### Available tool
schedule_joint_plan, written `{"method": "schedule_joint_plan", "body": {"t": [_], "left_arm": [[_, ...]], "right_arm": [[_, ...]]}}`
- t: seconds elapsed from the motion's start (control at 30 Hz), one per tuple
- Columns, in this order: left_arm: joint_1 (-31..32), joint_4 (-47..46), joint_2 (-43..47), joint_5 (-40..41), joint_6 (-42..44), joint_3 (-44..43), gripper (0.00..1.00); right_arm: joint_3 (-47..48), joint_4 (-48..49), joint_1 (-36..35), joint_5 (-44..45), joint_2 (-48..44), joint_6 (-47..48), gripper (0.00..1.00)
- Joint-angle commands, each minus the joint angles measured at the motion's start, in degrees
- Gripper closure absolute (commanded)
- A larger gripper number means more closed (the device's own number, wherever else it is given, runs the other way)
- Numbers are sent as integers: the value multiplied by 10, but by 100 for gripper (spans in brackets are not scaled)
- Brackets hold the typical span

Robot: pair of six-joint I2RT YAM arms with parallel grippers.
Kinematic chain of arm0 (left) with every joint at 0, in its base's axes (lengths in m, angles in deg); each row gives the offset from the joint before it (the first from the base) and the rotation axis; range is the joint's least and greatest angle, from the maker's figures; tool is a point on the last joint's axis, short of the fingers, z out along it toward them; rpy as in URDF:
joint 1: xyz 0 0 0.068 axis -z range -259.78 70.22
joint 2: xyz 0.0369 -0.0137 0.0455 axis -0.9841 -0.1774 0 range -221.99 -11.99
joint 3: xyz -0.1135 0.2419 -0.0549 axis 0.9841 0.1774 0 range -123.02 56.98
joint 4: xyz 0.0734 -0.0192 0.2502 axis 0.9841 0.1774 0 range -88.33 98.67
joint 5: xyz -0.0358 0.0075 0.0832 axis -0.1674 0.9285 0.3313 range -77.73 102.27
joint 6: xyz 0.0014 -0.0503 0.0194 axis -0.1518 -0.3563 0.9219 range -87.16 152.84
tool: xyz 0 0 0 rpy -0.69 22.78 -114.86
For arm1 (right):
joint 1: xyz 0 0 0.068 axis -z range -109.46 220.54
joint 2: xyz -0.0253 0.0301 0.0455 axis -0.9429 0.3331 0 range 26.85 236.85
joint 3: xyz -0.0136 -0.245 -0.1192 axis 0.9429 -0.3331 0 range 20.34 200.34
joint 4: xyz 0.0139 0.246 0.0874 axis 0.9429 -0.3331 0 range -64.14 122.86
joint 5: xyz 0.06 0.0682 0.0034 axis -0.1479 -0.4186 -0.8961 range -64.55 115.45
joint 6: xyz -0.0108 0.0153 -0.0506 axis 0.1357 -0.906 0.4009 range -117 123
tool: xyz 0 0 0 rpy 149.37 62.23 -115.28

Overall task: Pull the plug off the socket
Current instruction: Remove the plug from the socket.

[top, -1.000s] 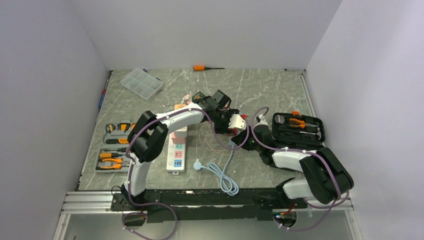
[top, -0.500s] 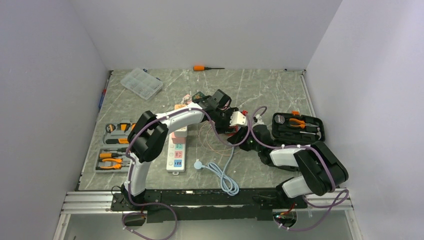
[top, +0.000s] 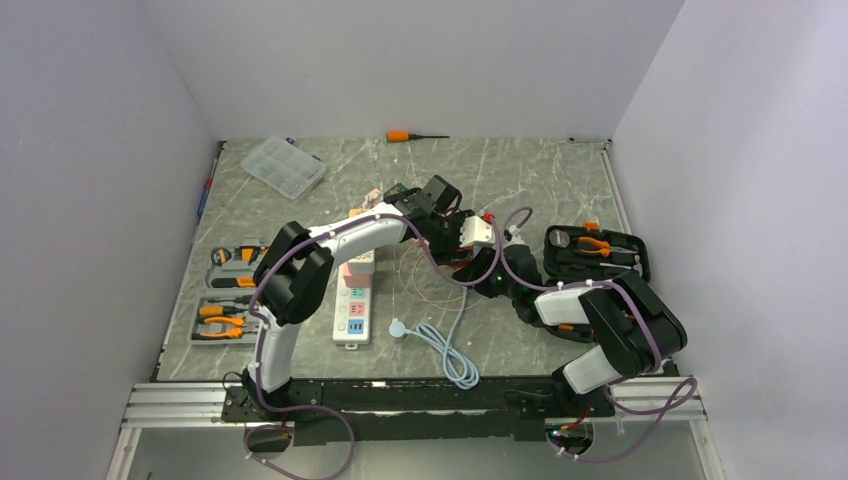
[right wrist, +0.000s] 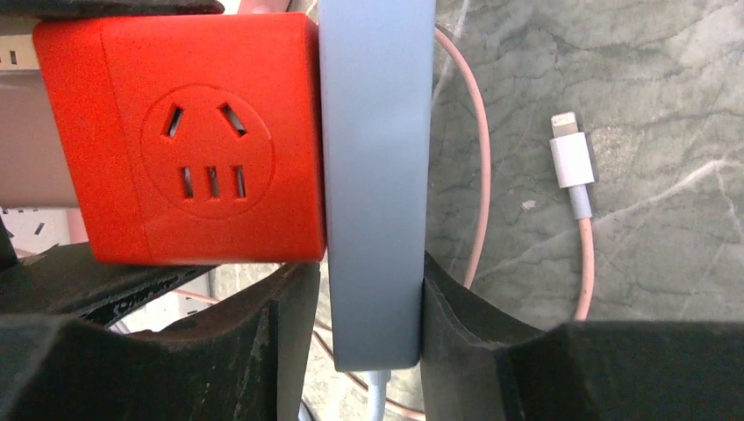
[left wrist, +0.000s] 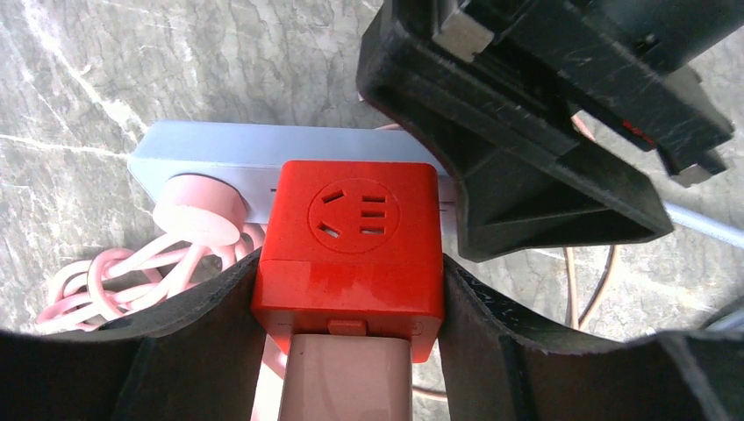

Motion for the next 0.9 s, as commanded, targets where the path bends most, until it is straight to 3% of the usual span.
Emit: {"method": "schedule_joint_plan", "body": {"t": [0.0, 0.3, 0.47, 0.63, 0.73, 0.87], "left_arm": [[16, -48, 67, -54, -38, -47, 87], [15, -42, 97, -58, -32, -25, 89], [16, -38, 96, -60, -40, -36, 89], [16, -38, 111, -54, -18, -9, 89], [16, -44, 118, -43, -15, 5, 89], [14, -27, 131, -43, 2, 14, 89]], "right_arm": [[26, 36, -6, -11, 13, -7, 54], [14, 32, -4, -5, -18, -14, 49], [13, 53, -3, -11, -9, -25, 64], [22, 18, 2, 9, -27, -16, 90], [24, -15, 6, 29, -42, -6, 99], [13, -37, 18, 47, -47, 8, 100]]}}
